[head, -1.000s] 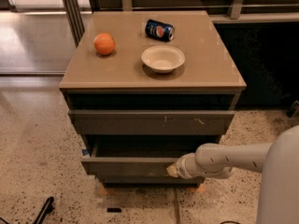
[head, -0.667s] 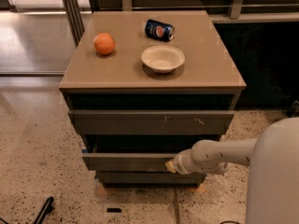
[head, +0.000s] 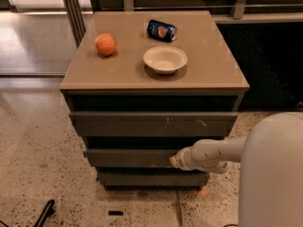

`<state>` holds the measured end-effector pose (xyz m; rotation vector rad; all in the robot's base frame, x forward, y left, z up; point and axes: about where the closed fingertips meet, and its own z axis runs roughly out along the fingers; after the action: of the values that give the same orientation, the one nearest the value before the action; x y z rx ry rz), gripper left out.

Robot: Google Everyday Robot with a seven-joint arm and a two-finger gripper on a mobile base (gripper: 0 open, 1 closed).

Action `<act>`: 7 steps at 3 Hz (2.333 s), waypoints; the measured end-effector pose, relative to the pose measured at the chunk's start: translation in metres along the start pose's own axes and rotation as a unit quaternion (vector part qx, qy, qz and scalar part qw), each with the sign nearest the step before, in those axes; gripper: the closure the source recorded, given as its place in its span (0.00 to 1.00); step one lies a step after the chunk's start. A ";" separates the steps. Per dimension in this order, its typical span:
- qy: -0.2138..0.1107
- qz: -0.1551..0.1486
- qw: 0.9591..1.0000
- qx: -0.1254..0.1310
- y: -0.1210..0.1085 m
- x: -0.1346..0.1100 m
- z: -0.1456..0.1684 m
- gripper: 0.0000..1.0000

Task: Close middle drawer

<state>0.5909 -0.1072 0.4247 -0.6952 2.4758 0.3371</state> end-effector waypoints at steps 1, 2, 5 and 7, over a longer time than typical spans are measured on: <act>-0.019 0.011 0.999 0.033 -0.010 -0.006 -0.003 1.00; -0.046 0.022 0.996 0.068 -0.019 -0.011 -0.012 1.00; -0.065 0.022 0.993 0.101 -0.048 -0.003 -0.023 1.00; -0.077 0.020 0.993 0.092 -0.044 -0.011 -0.031 1.00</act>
Offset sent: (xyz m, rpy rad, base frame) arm 0.0206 -0.0298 0.0286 -0.0461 -0.2037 -0.1997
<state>0.6091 -0.1505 0.4525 -0.5229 2.3394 0.1677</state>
